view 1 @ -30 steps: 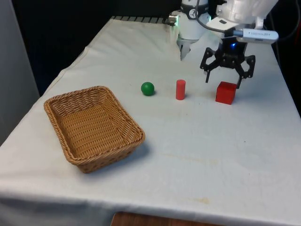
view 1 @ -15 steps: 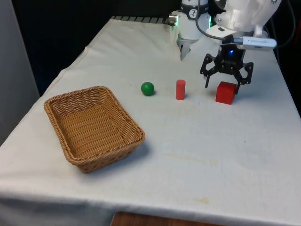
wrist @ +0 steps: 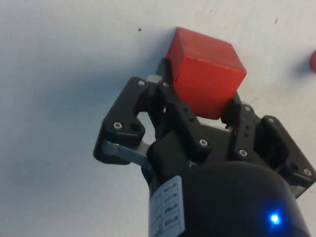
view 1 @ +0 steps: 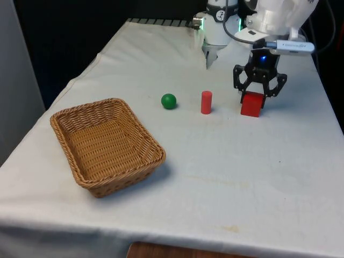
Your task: Pick up the object to the left of the cylinder and place it into the basket.
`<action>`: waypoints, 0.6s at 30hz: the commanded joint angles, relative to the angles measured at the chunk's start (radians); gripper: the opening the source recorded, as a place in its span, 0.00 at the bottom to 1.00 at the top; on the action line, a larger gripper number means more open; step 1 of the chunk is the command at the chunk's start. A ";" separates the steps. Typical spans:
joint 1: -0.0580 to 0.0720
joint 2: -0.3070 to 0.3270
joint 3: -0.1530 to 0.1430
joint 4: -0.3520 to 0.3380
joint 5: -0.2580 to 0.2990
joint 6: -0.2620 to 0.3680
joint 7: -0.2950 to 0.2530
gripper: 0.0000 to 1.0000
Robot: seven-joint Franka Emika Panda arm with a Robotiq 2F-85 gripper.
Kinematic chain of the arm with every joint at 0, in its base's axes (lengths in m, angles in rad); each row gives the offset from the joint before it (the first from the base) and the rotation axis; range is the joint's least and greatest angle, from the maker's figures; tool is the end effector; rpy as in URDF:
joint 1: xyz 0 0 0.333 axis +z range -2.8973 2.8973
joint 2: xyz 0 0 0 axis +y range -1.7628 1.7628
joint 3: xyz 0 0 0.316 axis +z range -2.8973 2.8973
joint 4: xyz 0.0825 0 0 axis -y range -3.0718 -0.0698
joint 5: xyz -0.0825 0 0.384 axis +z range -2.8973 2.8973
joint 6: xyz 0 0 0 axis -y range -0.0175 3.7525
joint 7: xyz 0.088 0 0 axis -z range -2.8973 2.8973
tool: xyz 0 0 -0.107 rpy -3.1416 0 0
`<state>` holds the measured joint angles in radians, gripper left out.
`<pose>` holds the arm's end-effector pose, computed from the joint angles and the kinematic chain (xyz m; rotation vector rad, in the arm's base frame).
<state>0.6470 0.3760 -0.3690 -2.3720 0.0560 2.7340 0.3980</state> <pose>0.4903 0.1287 0.1787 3.0331 -0.2233 0.0756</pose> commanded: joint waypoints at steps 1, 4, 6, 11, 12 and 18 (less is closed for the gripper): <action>0.008 -0.002 -0.008 -0.009 -0.010 0.016 0.011 0.03; 0.009 -0.002 -0.008 -0.009 -0.010 0.017 0.012 0.03; 0.009 -0.002 -0.008 -0.010 -0.010 0.017 0.012 0.03; 0.004 -0.010 -0.018 0.019 -0.013 -0.005 0.009 0.03; 0.003 -0.011 -0.019 0.024 -0.013 -0.008 0.009 0.03; -0.005 -0.015 -0.023 0.054 -0.012 -0.019 0.006 0.03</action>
<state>0.6370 0.3640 -0.3840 -2.3200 0.0530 2.7250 0.3990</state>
